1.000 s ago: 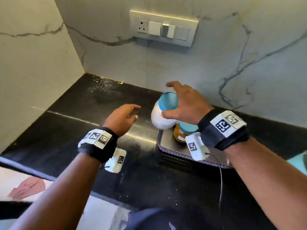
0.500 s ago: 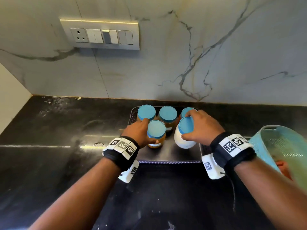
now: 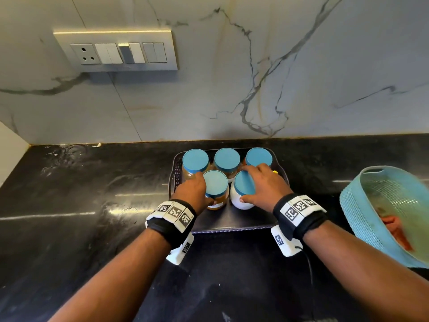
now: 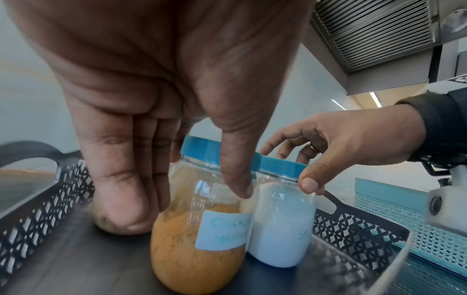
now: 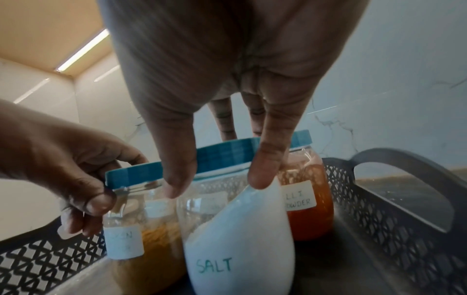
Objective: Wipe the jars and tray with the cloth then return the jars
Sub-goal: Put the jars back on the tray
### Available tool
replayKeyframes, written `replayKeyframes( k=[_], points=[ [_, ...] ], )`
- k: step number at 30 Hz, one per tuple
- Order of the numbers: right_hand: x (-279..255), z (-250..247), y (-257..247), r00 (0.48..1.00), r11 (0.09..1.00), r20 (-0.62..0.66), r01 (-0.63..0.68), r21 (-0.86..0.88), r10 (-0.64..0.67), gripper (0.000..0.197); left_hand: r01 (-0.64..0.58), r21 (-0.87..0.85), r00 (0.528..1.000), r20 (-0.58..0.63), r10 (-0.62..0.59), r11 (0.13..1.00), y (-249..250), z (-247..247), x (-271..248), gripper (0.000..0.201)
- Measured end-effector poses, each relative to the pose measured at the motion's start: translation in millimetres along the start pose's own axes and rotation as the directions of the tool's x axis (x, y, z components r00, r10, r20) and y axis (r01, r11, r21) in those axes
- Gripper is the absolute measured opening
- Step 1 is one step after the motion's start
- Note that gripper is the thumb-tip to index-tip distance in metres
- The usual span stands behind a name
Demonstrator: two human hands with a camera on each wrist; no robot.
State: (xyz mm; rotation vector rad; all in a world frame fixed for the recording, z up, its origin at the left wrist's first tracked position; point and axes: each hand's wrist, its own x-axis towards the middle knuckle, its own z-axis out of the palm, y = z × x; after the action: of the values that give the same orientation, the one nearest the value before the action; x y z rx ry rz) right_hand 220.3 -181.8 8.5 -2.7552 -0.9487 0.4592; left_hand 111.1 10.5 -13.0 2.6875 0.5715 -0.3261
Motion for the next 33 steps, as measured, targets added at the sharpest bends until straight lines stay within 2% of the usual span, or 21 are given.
replayKeyframes(
  k=[7,12,17,20,26,33],
  points=[
    [-4,0,2,0.998,0.994,-0.01,0.056,-0.099,-0.058,0.092,0.011,0.018,1.0,0.022,-0.012,1.0,3,-2,-2,0.071],
    [-8,-1,3,0.998,0.996,-0.001,0.06,-0.072,-0.06,0.097,0.014,0.056,0.999,0.051,-0.017,0.998,3,-7,-3,0.072],
    [-17,-3,17,0.999,0.996,-0.039,0.02,0.088,-0.017,0.086,0.008,0.066,1.0,0.019,-0.009,0.998,-4,-12,-13,0.049],
    [-19,-3,21,0.998,0.997,-0.055,0.005,0.081,-0.001,0.079,0.032,0.073,0.999,-0.014,-0.031,0.997,-5,-13,-19,0.041],
    [-9,-7,12,0.998,0.999,0.058,0.034,-0.028,-0.033,0.09,-0.012,0.044,0.998,-0.058,0.014,0.999,2,-8,-21,0.072],
    [6,-7,1,0.998,0.999,0.069,-0.001,-0.05,0.004,0.094,-0.021,0.105,0.997,-0.077,0.029,0.994,7,-4,-14,0.076]
  ],
)
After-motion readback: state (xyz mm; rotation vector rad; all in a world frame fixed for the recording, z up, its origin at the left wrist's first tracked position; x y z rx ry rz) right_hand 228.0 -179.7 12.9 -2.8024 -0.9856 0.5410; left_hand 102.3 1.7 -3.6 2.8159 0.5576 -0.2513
